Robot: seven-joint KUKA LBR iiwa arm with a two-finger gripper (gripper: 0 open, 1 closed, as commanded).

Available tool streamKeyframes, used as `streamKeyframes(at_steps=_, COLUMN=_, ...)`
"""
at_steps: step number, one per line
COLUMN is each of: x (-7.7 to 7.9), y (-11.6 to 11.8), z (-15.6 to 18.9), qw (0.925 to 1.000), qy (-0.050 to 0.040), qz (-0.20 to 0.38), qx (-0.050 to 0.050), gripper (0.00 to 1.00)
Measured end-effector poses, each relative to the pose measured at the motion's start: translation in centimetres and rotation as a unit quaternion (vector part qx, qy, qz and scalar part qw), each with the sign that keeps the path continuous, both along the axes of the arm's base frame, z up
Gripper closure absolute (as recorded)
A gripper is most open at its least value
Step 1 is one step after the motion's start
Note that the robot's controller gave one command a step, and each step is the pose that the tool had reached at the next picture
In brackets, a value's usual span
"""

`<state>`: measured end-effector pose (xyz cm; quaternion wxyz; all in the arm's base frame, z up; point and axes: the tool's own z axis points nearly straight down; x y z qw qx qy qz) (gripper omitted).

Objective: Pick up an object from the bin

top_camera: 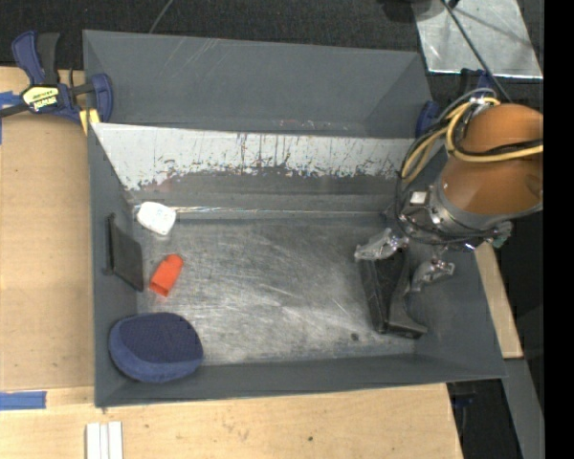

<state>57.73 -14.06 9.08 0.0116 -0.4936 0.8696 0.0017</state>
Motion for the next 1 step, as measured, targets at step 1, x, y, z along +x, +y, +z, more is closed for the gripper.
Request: streamKeyframes(at_steps=1, x=0.04, y=0.11, z=0.06, qw=1.0, qy=0.0001, qz=0.0, qx=0.001, gripper=1.0)
